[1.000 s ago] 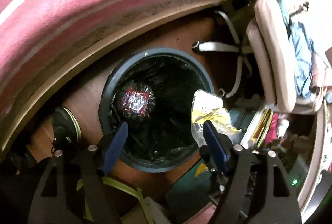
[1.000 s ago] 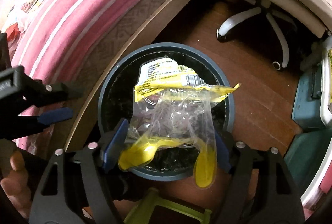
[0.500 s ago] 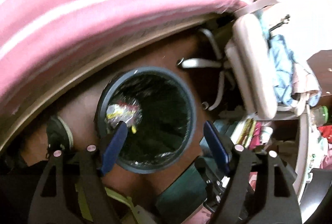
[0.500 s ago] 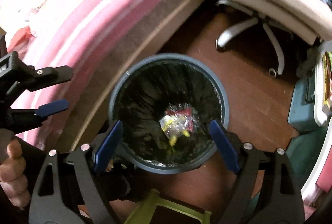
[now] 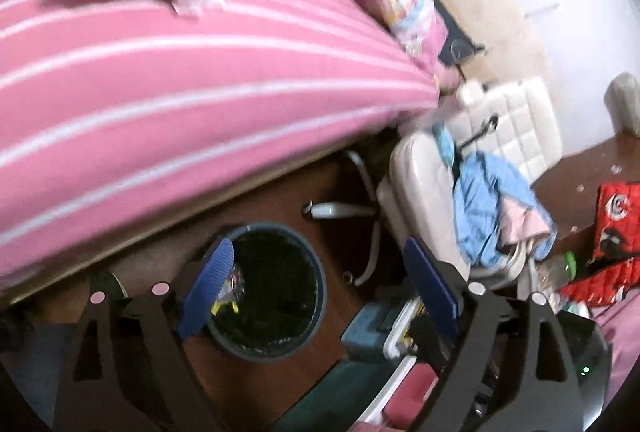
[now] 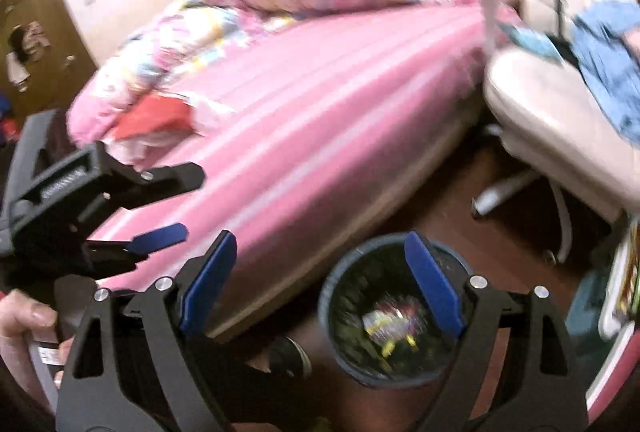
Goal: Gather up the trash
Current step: 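Move both tools back toward the remaining trash on the bed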
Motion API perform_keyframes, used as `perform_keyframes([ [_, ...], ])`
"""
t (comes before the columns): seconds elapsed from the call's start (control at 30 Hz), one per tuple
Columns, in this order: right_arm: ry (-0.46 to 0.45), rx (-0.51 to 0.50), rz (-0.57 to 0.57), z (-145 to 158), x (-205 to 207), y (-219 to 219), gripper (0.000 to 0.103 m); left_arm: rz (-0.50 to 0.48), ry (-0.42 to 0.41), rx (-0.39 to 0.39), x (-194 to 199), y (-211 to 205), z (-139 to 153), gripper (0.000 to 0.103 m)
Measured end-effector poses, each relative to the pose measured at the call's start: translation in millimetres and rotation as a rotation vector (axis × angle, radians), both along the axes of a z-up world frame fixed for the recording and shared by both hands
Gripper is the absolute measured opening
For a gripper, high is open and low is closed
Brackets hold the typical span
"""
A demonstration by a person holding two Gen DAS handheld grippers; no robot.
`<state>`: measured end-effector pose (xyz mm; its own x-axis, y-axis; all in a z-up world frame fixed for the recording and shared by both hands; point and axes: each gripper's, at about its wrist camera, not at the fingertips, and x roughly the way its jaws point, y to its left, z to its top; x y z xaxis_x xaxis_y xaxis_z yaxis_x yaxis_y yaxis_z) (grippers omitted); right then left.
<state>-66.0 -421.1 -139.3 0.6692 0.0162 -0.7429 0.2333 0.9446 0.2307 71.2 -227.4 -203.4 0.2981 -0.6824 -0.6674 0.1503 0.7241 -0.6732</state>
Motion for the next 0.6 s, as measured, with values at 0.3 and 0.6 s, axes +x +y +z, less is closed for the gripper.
perform_keyframes([
  [0.3,-0.077,-0.073,0.214,59.6,40.1,92.5,0.085,0.159,-0.041,0.022,4.9,98.8,42.7,0.088],
  [0.6,-0.102,-0.140,0.389,68.8,95.9,180.1,0.085,0.288,0.003,0.001,28.1,184.0,37.0,0.088],
])
